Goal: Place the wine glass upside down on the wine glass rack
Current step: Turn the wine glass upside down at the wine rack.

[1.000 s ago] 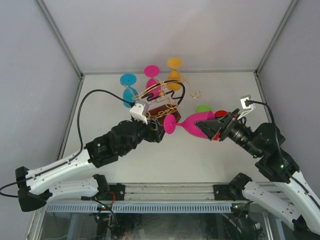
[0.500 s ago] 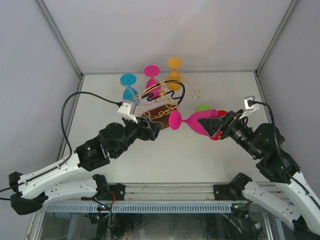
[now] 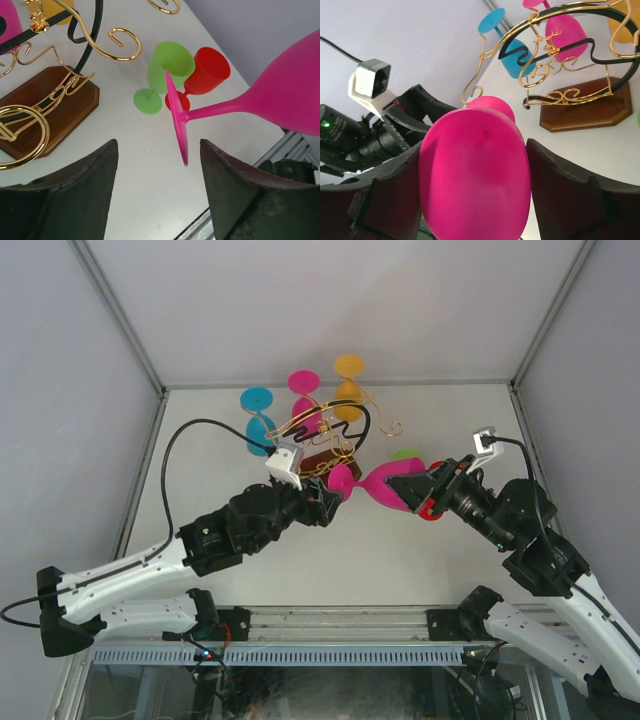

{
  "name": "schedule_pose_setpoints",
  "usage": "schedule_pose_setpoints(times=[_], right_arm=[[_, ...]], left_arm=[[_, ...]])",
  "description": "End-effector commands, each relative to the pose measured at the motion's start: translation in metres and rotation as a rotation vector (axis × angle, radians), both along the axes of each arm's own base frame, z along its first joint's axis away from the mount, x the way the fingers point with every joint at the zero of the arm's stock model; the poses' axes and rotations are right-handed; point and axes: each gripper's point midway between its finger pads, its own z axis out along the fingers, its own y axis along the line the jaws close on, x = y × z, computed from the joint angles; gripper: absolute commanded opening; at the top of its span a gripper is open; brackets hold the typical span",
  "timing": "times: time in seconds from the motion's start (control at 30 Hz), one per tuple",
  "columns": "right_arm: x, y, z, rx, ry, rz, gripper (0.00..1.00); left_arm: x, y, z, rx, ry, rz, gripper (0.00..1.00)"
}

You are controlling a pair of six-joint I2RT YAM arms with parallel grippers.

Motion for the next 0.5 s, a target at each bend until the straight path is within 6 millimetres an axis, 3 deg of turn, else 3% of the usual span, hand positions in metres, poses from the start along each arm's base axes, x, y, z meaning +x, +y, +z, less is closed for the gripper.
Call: schedule_pose_setpoints(times=[0.0,0.33,0.4,0.47], right_arm=[[-0.007,0.005,0.023,0.054,-0.075,0.043,0.6],[-0.011,0.007,0.024,0.068,-0.073,0.063,0.6],[-0.012,0.007,0.024,0.069,-0.074,0.065,0.6],[-0.012,0.008,0.024,0.068,-0.075,0.071,0.6]], left_arm=[[-0.002,-0.011,0.031,-0.098,-0.035,-0.029,0.67],[0.002,-0.013,0.044,-0.119,-0.059,-0.019,0.43],[0.002,-0.013,0.043,-0.119,-0.058,-0.02,0.35],[0.002,-0.013,0.042,-0.12,-0.055,-0.018,0.21]])
